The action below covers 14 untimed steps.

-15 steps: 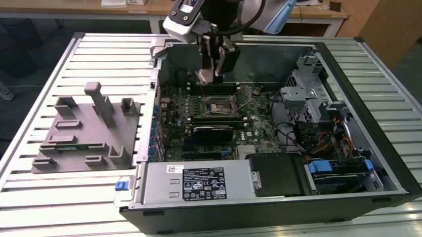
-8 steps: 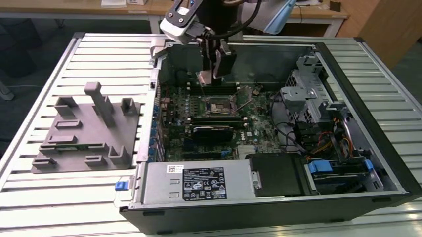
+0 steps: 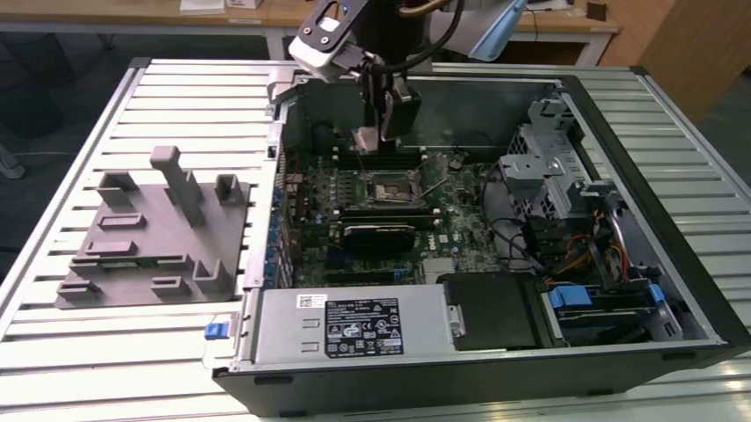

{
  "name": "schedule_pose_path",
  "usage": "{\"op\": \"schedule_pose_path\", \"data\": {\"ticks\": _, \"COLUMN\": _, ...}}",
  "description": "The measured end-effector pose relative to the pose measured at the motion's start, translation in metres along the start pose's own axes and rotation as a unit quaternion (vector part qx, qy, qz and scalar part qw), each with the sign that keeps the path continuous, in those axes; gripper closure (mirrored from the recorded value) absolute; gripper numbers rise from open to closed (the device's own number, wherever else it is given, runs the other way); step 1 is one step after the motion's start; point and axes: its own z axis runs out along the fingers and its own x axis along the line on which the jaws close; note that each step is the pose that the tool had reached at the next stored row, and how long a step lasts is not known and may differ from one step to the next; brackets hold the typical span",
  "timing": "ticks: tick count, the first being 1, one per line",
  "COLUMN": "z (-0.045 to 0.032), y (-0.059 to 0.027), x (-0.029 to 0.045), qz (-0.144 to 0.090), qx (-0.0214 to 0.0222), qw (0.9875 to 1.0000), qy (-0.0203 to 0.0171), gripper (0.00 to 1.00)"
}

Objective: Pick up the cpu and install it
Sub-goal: 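Place the cpu into insertion slot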

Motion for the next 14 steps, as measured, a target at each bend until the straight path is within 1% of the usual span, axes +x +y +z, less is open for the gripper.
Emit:
{"op": "schedule_pose_path", "data": {"ticks": 3, "z": 0.0031, "y": 0.0005, "x": 0.0002, "qz": 0.017, "qx": 0.0003, "qw": 0.9998, "qy": -0.0003, "gripper": 0.47}}
{"op": "schedule_pose_path", "data": {"ticks": 5, "z": 0.0052, "y": 0.0006, "x": 0.0002, "qz": 0.031, "qx": 0.0005, "qw": 0.9995, "qy": -0.0006, "gripper": 0.47}}
{"op": "schedule_pose_path", "data": {"ticks": 7, "z": 0.0074, "y": 0.0007, "x": 0.0004, "qz": 0.043, "qx": 0.0009, "qw": 0.9991, "qy": -0.0017, "gripper": 0.47}}
{"op": "schedule_pose_path", "data": {"ticks": 10, "z": 0.0099, "y": 0.0038, "x": 0.0025, "qz": 0.048, "qx": 0.0011, "qw": 0.9989, "qy": -0.0023, "gripper": 0.47}}
{"op": "schedule_pose_path", "data": {"ticks": 14, "z": 0.0140, "y": 0.0124, "x": 0.0076, "qz": 0.048, "qx": 0.0011, "qw": 0.9988, "qy": -0.0023, "gripper": 0.47}}
